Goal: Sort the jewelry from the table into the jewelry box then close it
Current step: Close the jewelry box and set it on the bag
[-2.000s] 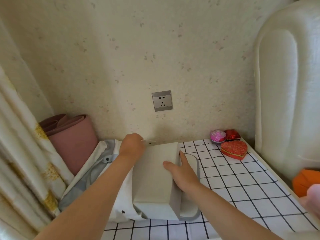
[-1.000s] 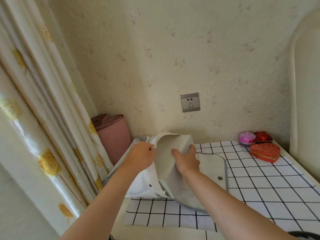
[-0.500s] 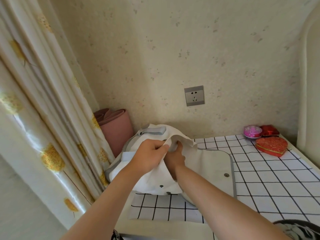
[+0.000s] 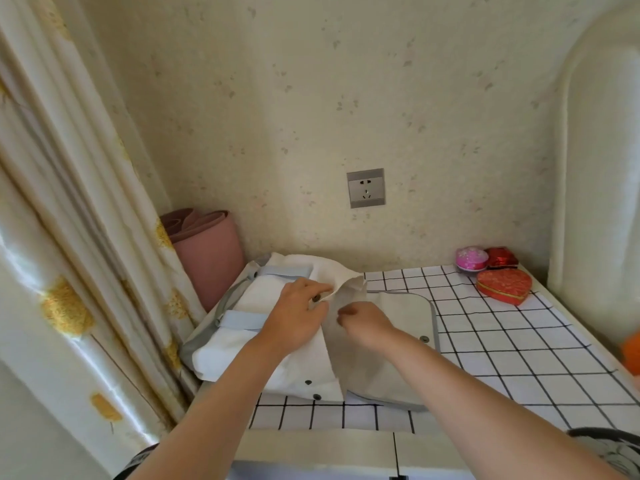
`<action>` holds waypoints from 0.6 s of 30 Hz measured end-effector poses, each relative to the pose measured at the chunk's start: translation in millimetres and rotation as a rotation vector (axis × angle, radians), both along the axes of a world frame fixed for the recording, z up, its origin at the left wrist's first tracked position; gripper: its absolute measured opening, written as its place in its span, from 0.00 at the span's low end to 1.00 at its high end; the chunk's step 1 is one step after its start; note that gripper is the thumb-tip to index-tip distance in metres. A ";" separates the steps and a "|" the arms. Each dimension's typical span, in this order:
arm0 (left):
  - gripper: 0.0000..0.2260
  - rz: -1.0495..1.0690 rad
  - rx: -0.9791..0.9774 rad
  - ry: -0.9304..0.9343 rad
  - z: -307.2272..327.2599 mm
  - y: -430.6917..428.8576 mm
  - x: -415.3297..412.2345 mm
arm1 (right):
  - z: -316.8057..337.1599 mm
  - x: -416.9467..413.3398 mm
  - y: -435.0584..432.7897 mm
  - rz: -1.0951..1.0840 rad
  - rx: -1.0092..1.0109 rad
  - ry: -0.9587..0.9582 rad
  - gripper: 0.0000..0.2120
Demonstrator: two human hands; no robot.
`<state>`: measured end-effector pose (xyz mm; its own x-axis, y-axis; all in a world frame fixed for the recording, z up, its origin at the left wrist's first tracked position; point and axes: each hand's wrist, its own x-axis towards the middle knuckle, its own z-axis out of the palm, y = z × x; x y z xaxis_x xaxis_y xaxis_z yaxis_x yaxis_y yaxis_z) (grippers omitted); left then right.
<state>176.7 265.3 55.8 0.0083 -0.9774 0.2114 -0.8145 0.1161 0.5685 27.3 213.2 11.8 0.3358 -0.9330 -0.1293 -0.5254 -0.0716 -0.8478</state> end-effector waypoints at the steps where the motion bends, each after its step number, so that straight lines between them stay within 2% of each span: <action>1: 0.17 0.000 0.041 -0.011 -2.2 0.2 -2.7 | -0.1 -12.7 0.2 -0.027 -0.054 0.089 0.09; 5: 0.21 -0.026 0.159 -0.072 -10.7 -0.5 -12.8 | -9.7 -64.5 3.8 -0.171 -0.126 0.493 0.18; 7: 0.22 -0.025 0.157 -0.266 -20.5 -3.6 -11.8 | -15.5 -84.0 6.8 -0.194 -0.134 0.672 0.17; 9: 0.26 -0.025 0.133 -0.500 -31.3 -5.4 -11.3 | -21.1 -98.1 8.9 -0.196 -0.122 0.761 0.18; 11: 0.30 -0.008 0.115 -0.625 -40.6 -6.0 -13.7 | -27.2 -107.9 9.4 -0.189 -0.053 0.721 0.21; 13: 0.32 0.005 0.108 -0.663 -45.0 -6.9 -17.4 | -31.7 -111.4 9.5 -0.196 0.022 0.579 0.25; 16: 0.34 0.023 0.099 -0.609 -42.7 -10.7 -19.6 | -33.4 -107.7 10.4 -0.259 0.126 0.323 0.30; 18: 0.33 0.023 0.065 -0.511 -38.6 -15.1 -17.0 | -34.8 -105.7 6.2 -0.397 0.184 0.163 0.25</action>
<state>159.8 250.2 17.1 -0.0590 -0.9893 0.1332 -0.9920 0.0730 0.1028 -78.4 219.4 -23.0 -0.0812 -0.9417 -0.3265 -0.6087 0.3063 -0.7319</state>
